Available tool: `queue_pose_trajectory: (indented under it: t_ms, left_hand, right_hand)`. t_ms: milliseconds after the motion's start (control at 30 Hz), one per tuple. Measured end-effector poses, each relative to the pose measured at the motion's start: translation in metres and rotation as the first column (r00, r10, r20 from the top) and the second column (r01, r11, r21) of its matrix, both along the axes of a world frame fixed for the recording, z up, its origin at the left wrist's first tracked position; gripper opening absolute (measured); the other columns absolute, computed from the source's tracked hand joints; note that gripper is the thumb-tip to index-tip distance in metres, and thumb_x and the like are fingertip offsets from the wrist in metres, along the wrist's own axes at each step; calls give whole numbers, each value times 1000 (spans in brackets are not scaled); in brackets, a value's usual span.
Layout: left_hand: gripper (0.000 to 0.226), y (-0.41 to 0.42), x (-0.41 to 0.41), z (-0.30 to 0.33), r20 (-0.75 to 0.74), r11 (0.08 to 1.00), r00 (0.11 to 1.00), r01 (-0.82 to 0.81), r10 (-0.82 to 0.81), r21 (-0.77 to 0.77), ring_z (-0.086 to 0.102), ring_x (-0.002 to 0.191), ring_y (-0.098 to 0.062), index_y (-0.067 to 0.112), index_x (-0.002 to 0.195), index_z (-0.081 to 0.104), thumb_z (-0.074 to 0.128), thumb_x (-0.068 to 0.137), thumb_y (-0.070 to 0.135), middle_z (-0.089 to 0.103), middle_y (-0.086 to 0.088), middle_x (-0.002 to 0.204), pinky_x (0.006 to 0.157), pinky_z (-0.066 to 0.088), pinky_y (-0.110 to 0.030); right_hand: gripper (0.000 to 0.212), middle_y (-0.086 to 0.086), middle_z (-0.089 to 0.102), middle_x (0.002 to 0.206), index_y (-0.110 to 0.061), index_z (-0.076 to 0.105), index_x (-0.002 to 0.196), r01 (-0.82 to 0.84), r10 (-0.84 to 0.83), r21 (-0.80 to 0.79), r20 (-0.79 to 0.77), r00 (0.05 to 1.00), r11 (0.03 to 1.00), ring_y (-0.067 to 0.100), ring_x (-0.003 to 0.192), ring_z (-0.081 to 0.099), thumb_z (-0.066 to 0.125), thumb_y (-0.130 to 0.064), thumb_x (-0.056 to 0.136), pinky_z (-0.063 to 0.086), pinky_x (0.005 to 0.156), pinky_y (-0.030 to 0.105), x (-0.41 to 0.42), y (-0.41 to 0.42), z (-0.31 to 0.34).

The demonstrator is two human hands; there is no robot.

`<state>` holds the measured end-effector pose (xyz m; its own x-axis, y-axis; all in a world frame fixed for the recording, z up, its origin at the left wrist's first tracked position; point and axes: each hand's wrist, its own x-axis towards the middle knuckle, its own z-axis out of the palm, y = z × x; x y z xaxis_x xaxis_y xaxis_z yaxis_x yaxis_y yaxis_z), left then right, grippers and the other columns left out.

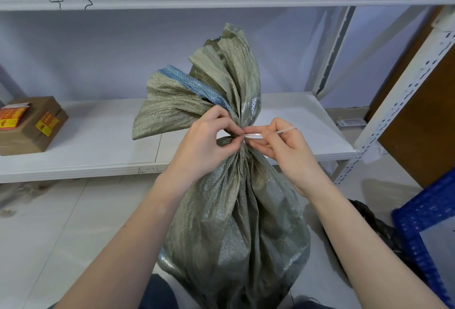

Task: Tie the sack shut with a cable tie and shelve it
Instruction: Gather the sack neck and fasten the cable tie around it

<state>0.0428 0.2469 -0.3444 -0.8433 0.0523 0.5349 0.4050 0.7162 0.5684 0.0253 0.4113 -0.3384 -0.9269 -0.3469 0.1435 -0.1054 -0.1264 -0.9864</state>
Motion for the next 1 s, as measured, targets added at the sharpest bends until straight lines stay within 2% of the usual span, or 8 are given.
queue_pose_trajectory:
  t_ms: [167, 333, 467, 600, 700, 800, 900, 1000]
  left_hand:
    - [5, 0, 5, -4, 11, 995, 998, -58, 59, -77, 51, 78, 1, 25, 86, 70, 68, 82, 26, 49, 13, 85, 67, 48, -30]
    - [11, 2, 6, 5, -46, 980, 992, -120, 114, -157, 42, 75, -2, 31, 92, 70, 69, 82, 34, 50, 8, 84, 60, 41, -24]
    - [9, 5, 6, 8, -10, 987, 998, -62, 61, -150, 52, 77, -7, 28, 90, 71, 67, 82, 30, 56, 9, 86, 65, 49, -34]
    - [8, 1, 4, 8, 57, 993, 998, -35, 41, -110, 61, 80, -8, 30, 84, 69, 63, 79, 28, 61, 14, 85, 69, 52, -40]
    - [6, -4, 2, 7, 109, 995, 993, -37, 47, -97, 62, 83, -6, 33, 84, 69, 65, 80, 31, 61, 16, 85, 73, 54, -40]
    - [3, -5, 2, 5, 162, 992, 985, -41, 60, -116, 61, 82, -7, 33, 84, 69, 68, 82, 33, 60, 15, 88, 74, 53, -40]
    - [7, -6, 2, 2, 191, 992, 980, -39, 61, -121, 60, 85, -9, 34, 87, 69, 67, 82, 39, 60, 14, 93, 75, 52, -41]
    - [14, -9, 0, 0, 231, 991, 971, -32, 62, -132, 58, 90, -9, 35, 94, 69, 68, 82, 40, 57, 15, 100, 78, 52, -41]
  right_hand:
    - [28, 19, 68, 105, -10, 48, 67, 30, -30, 24, 18, 999, 999, 23, 102, 65, 45, -2, 93, 54, 88, 22, 0, -3, -2]
    - [27, 9, 69, 86, -11, 52, 66, 41, -41, 15, 35, 999, 999, 8, 74, 66, 49, -6, 93, 56, 75, 18, -1, -4, -2]
    - [23, -2, 62, 70, -13, 56, 69, 38, -38, 44, 9, 999, 998, 4, 66, 62, 53, -12, 92, 56, 71, 21, 0, -8, -6]
    - [12, 0, 64, 81, -16, 56, 76, 51, -43, 119, -72, 997, 992, 17, 81, 67, 61, -15, 87, 55, 75, 26, 0, -5, -6]
    - [11, 2, 66, 88, -13, 56, 86, 53, -32, 167, -126, 991, 985, 14, 82, 66, 66, -11, 83, 52, 75, 25, -1, -3, -4]
    - [24, 12, 66, 104, -12, 53, 99, 56, -35, 164, -132, 991, 985, 13, 89, 64, 68, -5, 80, 52, 80, 21, -1, 0, 1]
    - [36, 7, 64, 111, -22, 52, 105, 53, -27, 177, -147, 989, 983, 14, 99, 61, 70, -6, 78, 51, 80, 17, 0, 4, 7]
    - [44, 4, 64, 114, -19, 50, 115, 71, -39, 190, -167, 985, 979, 13, 104, 59, 71, -6, 78, 50, 83, 20, 0, 8, 14]
